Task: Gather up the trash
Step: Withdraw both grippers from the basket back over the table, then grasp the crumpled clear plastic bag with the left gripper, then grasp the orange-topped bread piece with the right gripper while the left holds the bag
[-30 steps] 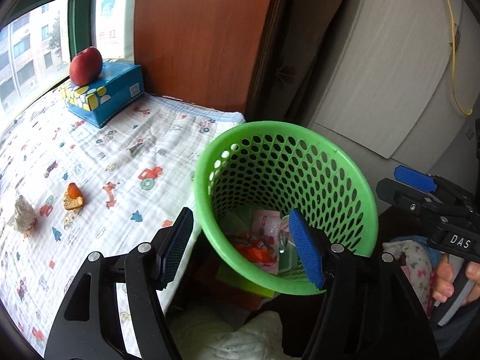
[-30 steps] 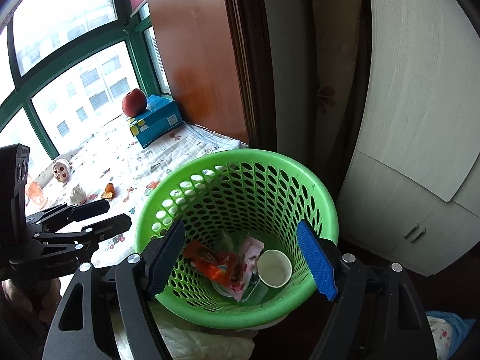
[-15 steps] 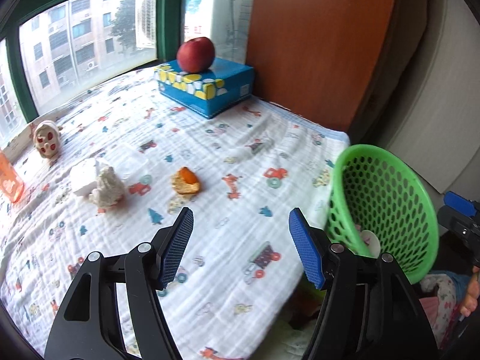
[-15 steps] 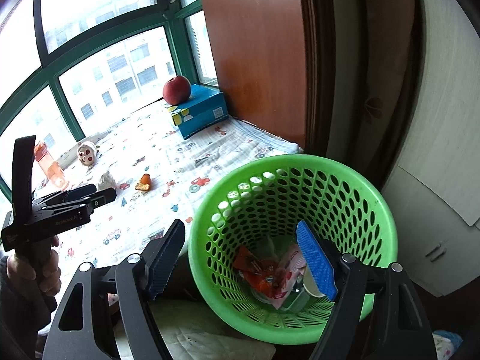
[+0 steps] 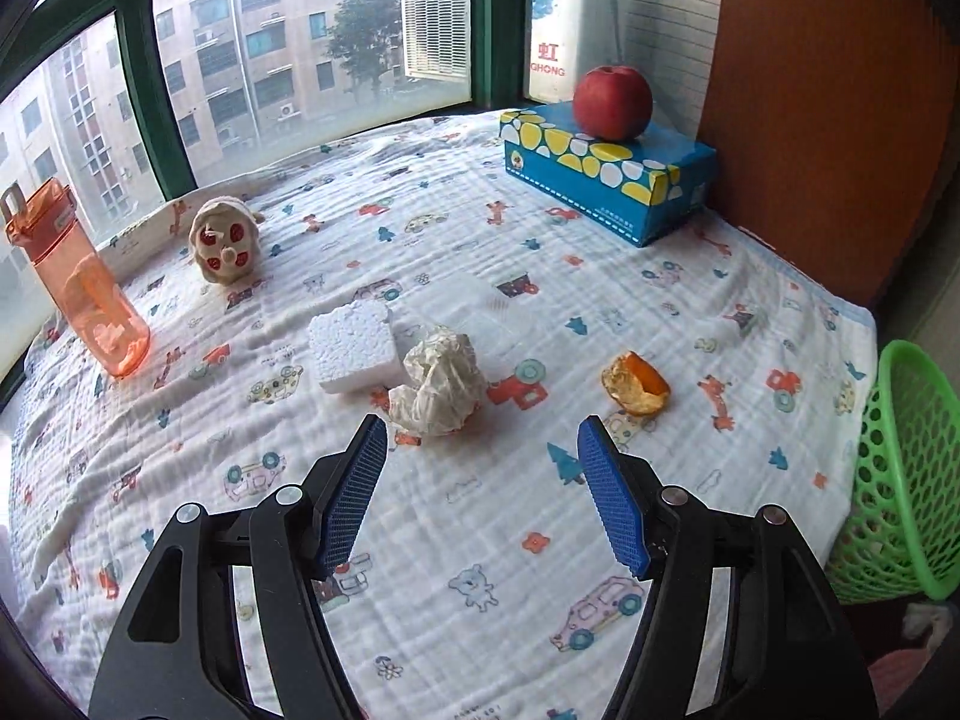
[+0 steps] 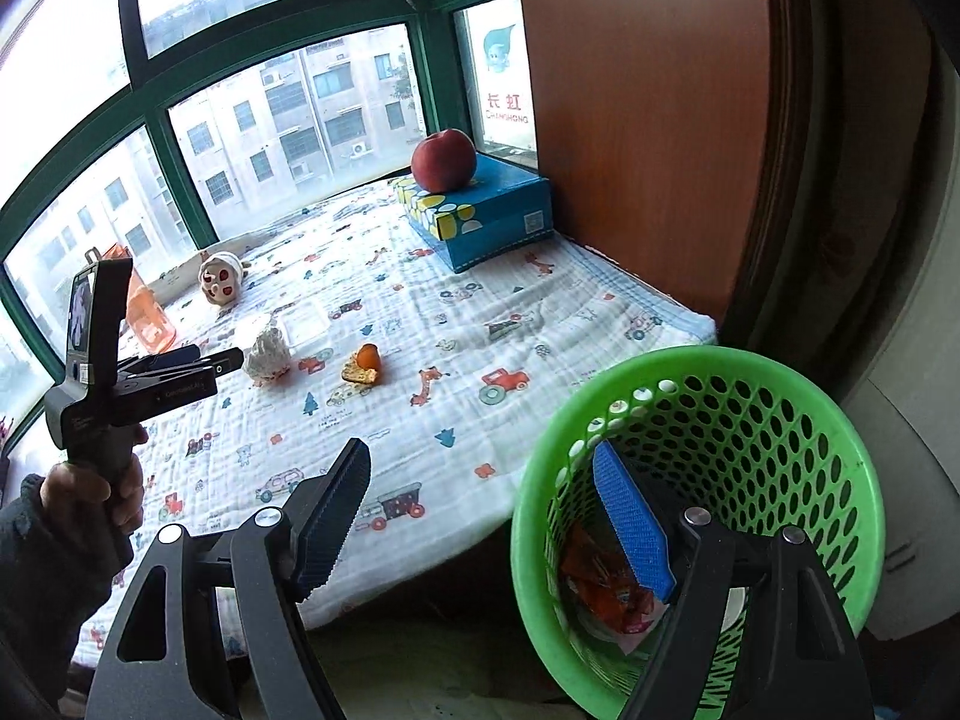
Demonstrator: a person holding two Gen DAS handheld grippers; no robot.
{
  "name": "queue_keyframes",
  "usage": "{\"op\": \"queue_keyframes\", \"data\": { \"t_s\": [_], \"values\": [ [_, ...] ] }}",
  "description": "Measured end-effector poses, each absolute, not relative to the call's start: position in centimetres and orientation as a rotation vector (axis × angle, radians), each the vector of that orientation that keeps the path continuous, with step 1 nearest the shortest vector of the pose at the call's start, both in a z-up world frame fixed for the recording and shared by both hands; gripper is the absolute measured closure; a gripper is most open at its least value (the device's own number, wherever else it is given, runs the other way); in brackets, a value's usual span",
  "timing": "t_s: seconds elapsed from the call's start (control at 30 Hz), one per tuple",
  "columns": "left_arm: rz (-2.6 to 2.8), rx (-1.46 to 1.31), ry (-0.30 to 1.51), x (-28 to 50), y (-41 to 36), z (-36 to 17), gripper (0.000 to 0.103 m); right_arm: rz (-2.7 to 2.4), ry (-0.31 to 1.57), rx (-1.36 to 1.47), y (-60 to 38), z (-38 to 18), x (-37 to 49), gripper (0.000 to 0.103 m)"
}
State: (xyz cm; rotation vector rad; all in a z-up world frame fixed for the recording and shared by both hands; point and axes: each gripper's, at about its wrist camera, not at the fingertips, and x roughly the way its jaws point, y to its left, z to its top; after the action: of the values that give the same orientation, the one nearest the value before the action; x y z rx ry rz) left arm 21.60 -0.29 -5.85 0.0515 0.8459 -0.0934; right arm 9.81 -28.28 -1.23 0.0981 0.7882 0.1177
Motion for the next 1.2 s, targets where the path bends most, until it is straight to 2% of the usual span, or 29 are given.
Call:
{"op": "queue_keyframes", "data": {
  "t_s": [0.5,0.7,0.73,0.8,0.83,1.2],
  "values": [
    [-0.069,0.065,0.909,26.9,1.7,-9.9,0.038,0.174,0.854,0.076,-23.6,-3.8,15.5,0.029],
    [-0.097,0.036,0.918,27.5,2.3,-10.9,0.061,0.186,0.882,0.067,-21.9,-5.4,17.9,0.035],
    [-0.107,0.031,0.917,27.6,2.4,-10.9,0.067,0.191,0.887,0.064,-21.5,-5.7,18.3,0.036],
    [-0.117,0.026,0.916,27.3,2.5,-10.8,0.071,0.199,0.899,0.057,-20.8,-6.3,19.1,0.039],
    [-0.124,0.022,0.915,27.2,2.5,-10.7,0.081,0.205,0.904,0.058,-20.5,-6.6,19.5,0.041],
    [-0.159,-0.052,0.871,24.7,4.9,-8.4,0.082,0.268,0.945,0.0,-16.9,-9.8,24.0,0.052]
  ]
}}
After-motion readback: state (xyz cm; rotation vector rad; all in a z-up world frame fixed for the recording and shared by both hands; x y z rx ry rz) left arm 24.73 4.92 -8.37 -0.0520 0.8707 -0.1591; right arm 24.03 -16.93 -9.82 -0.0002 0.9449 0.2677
